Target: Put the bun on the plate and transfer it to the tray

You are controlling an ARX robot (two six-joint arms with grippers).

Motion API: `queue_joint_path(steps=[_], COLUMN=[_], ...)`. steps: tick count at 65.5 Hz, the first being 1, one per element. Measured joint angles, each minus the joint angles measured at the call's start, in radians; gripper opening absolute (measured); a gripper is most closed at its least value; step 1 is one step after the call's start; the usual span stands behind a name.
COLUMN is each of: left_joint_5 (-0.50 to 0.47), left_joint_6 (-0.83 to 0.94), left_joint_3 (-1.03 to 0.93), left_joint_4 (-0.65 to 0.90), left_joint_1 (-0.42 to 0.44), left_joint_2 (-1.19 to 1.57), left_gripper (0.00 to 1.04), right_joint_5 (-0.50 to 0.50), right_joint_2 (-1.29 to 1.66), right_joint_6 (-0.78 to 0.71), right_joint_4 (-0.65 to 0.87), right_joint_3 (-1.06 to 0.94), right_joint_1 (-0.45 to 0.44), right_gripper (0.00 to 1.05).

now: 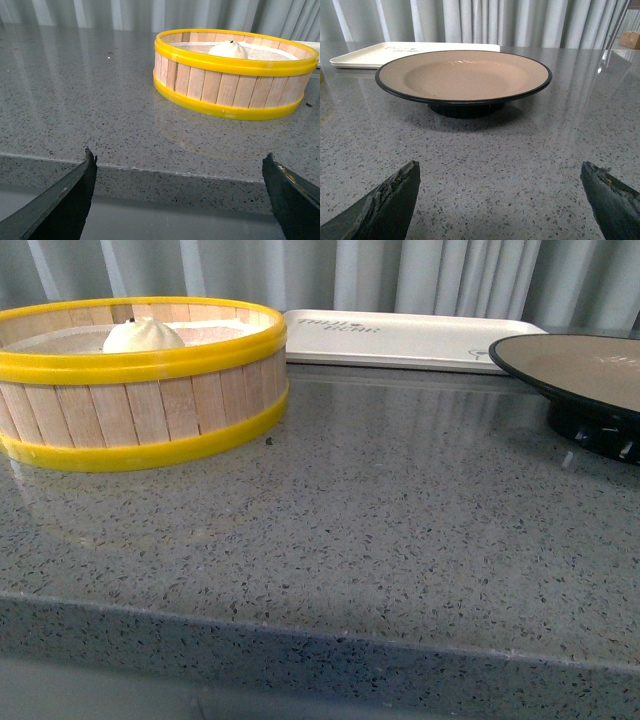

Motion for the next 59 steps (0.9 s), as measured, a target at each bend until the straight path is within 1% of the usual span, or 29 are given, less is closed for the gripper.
queue_joint_path(steps=[59], left_joint_5=[0.0], left_joint_6=[0.0], left_joint_3=[0.0], left_joint_4=[0.0], left_joint_1=[0.0], left_joint_2=[0.0], left_gripper=[0.98], right_joint_5=[0.0], right_joint_2=[0.0], right_joint_6=[0.0], right_joint_4=[0.0], right_joint_3=[0.0], right_joint_1=[0.0], right_gripper=[0.96])
